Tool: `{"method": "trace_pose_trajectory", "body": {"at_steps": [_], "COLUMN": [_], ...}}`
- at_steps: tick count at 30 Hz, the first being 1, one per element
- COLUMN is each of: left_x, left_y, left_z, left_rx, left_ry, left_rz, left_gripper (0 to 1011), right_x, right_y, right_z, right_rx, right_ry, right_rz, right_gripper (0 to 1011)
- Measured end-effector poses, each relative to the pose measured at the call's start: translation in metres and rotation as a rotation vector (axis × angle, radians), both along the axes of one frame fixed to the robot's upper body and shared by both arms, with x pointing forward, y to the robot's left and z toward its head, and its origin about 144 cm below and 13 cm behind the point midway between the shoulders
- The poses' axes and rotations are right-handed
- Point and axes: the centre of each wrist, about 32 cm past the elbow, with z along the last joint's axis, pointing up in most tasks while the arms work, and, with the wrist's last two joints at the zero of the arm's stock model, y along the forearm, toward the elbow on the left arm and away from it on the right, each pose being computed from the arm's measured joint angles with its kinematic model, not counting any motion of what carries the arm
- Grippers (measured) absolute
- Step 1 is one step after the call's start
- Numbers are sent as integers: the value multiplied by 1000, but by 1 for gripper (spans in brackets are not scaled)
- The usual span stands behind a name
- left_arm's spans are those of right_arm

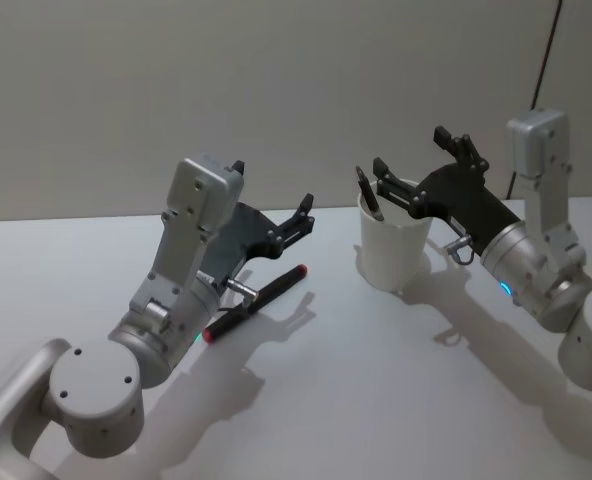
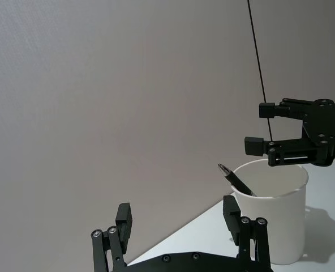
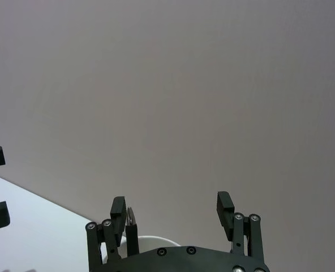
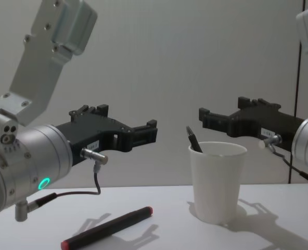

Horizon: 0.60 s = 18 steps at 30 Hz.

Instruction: Place the pen into the pen holder.

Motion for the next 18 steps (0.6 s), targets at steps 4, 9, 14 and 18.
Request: {"method": "trace_pose_trajectory", "body": {"at_steps": [4, 9, 14, 18], "left_x": [0, 0, 0, 0], "left_y": [0, 0, 0, 0], "left_z": [0, 0, 0, 0], "left_rx": [0, 0, 0, 0], "left_ry": [0, 0, 0, 0], "left_rz": [0, 0, 0, 0], "left_gripper": [1001, 1001, 1001, 1001], "right_x": [-1, -7, -19, -27], "right_y": [0, -4, -11, -16], "right_z": [0, -2, -4, -5], "right_rx": [1, 7, 18, 24], "right_ry": [1, 9, 22, 32], "right_rz": [-1, -16, -44, -63], "right_gripper": [1001, 1001, 1001, 1001]}}
